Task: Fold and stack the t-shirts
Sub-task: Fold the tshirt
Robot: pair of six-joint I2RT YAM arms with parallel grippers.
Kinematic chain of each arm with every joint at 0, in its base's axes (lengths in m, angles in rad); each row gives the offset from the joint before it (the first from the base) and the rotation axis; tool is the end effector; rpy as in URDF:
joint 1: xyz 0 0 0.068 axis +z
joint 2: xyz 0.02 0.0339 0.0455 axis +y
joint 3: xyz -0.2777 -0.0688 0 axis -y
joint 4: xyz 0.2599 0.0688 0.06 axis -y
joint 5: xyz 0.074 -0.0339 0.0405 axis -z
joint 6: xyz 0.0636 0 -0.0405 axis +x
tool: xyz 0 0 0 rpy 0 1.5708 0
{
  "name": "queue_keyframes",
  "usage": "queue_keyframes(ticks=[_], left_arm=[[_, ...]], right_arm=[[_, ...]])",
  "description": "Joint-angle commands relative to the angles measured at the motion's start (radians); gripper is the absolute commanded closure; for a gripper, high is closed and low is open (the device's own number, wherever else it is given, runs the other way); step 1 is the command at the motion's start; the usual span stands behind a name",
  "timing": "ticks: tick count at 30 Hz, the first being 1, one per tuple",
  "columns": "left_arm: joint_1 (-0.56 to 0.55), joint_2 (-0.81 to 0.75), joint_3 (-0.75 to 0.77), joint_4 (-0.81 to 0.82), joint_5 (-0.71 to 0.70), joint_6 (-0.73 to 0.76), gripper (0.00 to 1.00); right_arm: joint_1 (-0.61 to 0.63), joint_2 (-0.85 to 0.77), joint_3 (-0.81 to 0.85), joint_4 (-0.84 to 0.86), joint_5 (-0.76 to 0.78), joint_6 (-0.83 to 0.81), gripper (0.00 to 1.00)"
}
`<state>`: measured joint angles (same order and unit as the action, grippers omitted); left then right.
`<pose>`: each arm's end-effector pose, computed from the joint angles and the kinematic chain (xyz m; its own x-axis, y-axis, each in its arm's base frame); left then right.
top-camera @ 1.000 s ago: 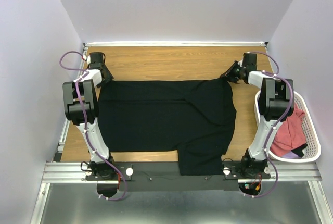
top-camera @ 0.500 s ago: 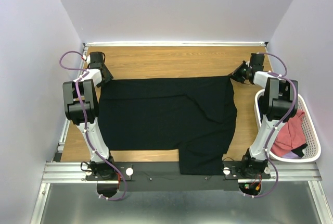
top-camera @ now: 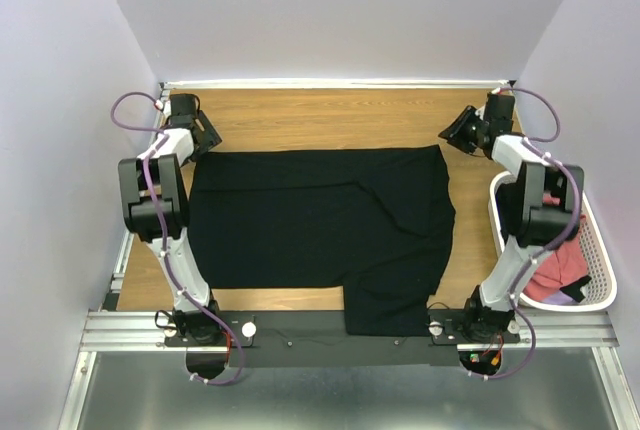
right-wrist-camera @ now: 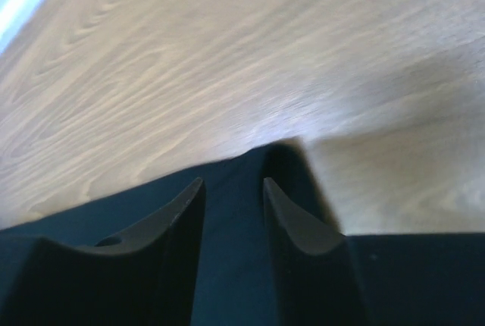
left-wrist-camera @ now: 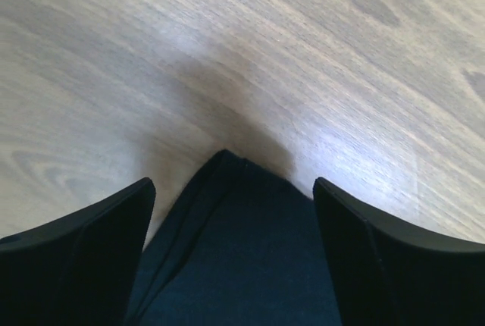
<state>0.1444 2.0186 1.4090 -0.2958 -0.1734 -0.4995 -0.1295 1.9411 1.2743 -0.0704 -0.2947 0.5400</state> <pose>0.4655 0.0788 0.1567 -0.5650 -0.5589 -0.6070 -0.5898 0.7880 -0.1766 0.4602 -0.0413 0.1681 -0.6178 0.5766 -0.5346 0.2658 0.7930 0.5481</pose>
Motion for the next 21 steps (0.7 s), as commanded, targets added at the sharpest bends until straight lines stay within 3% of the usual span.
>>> queue_keyframes(ticks=[1, 7, 11, 16, 21], left_arm=[[-0.006, -0.177, -0.027, -0.014, -0.044, 0.007, 0.04], [-0.075, -0.426, -0.178, -0.009, -0.098, 0.033, 0.03], [-0.143, -0.587, -0.344, 0.007, -0.156, 0.065, 0.02], [-0.207, -0.780, -0.529, 0.038, -0.175, 0.070, 0.02], [-0.195, -0.767, -0.553, 0.053, -0.166, 0.001, 0.06]], right_arm=[[0.066, -0.196, -0.059, -0.084, 0.095, -0.077, 0.55], [0.336, -0.372, -0.179, -0.193, 0.258, -0.193, 0.56], [0.476, -0.453, -0.266, -0.221, 0.247, -0.193, 0.61], [0.516, -0.439, -0.309, -0.224, 0.206, -0.170, 0.71], [0.530, -0.401, -0.311, -0.220, 0.206, -0.172, 0.72]])
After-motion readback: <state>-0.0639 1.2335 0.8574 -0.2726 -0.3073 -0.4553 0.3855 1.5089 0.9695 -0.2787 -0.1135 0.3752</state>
